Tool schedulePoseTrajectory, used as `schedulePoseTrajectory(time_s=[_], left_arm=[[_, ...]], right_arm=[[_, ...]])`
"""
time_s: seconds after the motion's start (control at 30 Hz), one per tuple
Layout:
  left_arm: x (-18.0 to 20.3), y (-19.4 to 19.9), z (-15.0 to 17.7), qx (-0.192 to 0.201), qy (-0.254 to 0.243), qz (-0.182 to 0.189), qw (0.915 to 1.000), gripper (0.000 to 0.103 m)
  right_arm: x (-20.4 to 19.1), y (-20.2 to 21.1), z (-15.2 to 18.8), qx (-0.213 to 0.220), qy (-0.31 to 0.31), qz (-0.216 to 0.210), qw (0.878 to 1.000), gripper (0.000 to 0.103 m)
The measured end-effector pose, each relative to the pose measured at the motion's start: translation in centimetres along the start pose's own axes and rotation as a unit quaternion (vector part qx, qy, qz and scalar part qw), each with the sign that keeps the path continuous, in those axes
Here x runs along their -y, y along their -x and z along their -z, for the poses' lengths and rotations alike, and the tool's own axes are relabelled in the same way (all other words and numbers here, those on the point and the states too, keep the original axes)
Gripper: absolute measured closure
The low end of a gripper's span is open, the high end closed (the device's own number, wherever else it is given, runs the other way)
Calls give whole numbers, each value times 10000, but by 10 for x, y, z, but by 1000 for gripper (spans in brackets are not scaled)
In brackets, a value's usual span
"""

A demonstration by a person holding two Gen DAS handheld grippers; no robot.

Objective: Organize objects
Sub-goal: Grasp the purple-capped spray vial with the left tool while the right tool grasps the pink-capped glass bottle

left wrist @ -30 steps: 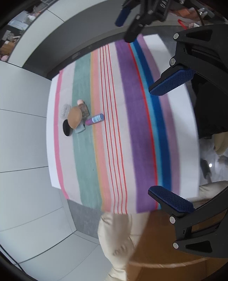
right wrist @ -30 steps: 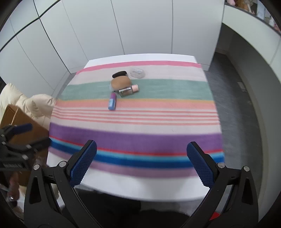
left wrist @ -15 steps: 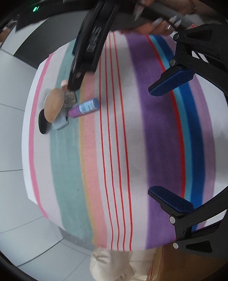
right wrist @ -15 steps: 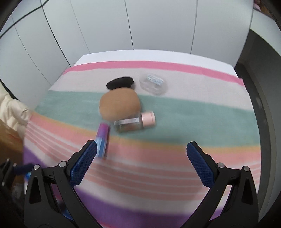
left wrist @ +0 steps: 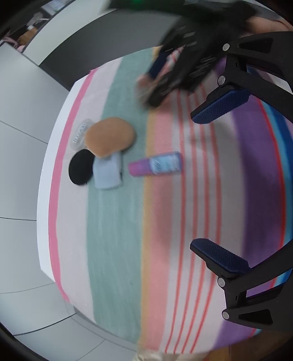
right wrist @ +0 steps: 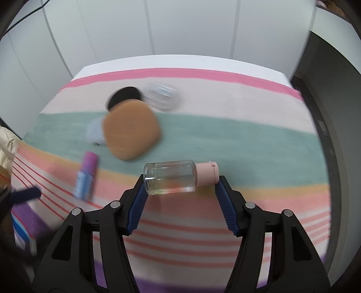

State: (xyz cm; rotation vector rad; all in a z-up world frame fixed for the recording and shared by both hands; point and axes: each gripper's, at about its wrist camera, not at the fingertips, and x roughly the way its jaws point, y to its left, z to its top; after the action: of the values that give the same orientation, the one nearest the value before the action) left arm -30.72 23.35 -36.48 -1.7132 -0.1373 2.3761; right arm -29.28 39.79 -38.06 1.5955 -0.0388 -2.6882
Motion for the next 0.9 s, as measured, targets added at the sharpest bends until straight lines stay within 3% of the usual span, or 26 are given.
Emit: schedulePoseTrajectory(time_s=[0.1,0.13,0.17,0.2,0.23,0.33,0.57,0.9], left_arm=[[17,-10,-12,134,-243,-605,9978,24],[21,-15,-16,127,-304,-854,9958,42],[23,-19,-18,91,-324,-985,9946,53],[23,-18,-20,197,-279,-952,9949,72],[24,-19,-21,178,-242,-948,9950,84],[16,-18,-17,15,-28,-819,9966,84],[4,-5,-5,-21,-62,-1047,9945,84],[4,57,-9,306,-143,-1077,9936,84]], right_arm=[[20,15,14,-23,-187,135,9997,40],[27,22,20,-24,-268,122,9996,40],[31,27,23,-29,-327,110,9994,40],[34,32,26,-33,-369,123,9992,40],[37,36,28,-29,-383,144,9992,40],[40,48,31,-19,-371,174,9992,40],[44,66,23,-9,-307,208,9993,40],[24,111,2,223,-149,118,9996,40]])
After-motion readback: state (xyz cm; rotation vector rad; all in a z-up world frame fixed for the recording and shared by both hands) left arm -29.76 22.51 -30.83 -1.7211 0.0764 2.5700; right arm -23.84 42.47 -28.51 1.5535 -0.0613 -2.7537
